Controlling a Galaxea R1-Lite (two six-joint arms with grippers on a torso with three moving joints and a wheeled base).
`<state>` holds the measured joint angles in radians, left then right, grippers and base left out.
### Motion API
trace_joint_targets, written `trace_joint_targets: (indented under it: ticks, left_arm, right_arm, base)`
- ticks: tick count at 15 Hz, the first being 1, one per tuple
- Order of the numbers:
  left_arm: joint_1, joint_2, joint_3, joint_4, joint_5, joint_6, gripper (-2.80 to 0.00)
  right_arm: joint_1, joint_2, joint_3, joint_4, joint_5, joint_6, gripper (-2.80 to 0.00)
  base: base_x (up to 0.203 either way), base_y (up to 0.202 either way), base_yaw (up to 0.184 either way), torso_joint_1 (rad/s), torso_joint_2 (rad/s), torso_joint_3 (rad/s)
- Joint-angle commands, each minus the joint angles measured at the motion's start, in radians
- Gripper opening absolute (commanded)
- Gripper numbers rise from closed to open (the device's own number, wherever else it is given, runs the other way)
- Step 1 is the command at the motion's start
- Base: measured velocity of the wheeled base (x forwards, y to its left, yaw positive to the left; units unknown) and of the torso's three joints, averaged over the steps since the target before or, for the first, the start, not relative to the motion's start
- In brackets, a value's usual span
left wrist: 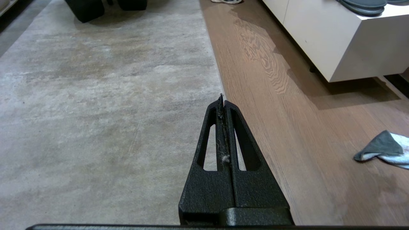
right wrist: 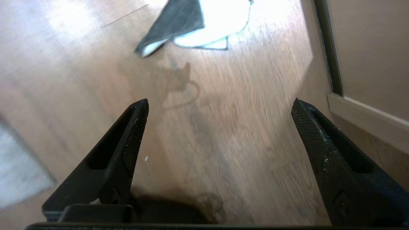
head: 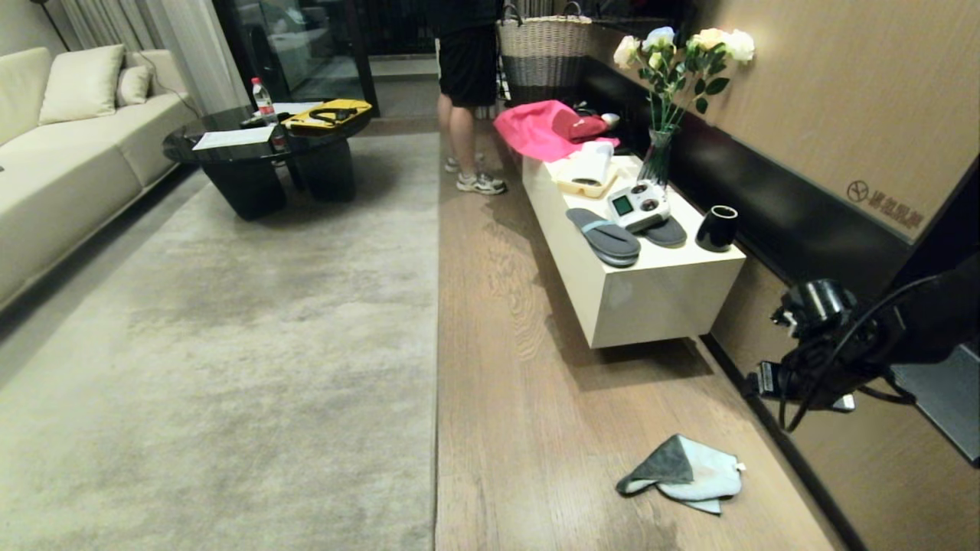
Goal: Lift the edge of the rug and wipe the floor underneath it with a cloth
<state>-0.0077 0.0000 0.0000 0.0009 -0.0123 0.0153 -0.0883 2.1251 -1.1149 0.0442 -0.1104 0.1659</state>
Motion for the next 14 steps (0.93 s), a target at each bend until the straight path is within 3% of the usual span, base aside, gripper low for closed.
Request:
trace_joint_targets:
  ticks: [1,2,3,4,8,14]
  left_arm:
    - [0.000,0.000,0.000,0.000,0.000,0.000,-2.80]
    - [0.000,0.000,0.000,0.001,0.000,0.000,-2.80]
    - [0.000,0.000,0.000,0.001,0.000,0.000,-2.80]
    - [0.000,0.000,0.000,0.001,0.000,0.000,-2.80]
    - [0.000,0.000,0.000,-0.001,0.000,0.000,-2.80]
    - [0.000,0.000,0.000,0.001,0.000,0.000,-2.80]
  right_arm:
    - [0.009,-0.237,0.165,-0.029,0.015,-0.006,0.00]
    - [0.010,-0.317,0.244,-0.052,0.027,-0.020,0.00]
    - [0.011,-0.392,0.320,-0.071,0.036,-0.039,-1.78]
    - [0.011,-0.471,0.390,-0.088,0.043,-0.060,-2.80]
    - [0.015,-0.756,0.609,-0.143,0.054,-0.136,-2.80]
    - [0.031,-1.194,0.752,-0.157,0.108,-0.185,-2.80]
  base:
    - [0.000,0.000,0.000,0.000,0.00,0.000]
    - [0.000,0.000,0.000,0.000,0.00,0.000]
    - [0.000,0.000,0.000,0.000,0.00,0.000]
    - [0.000,0.000,0.000,0.000,0.00,0.000]
    - [0.000,0.000,0.000,0.000,0.00,0.000]
    - [0.000,0.000,0.000,0.000,0.00,0.000]
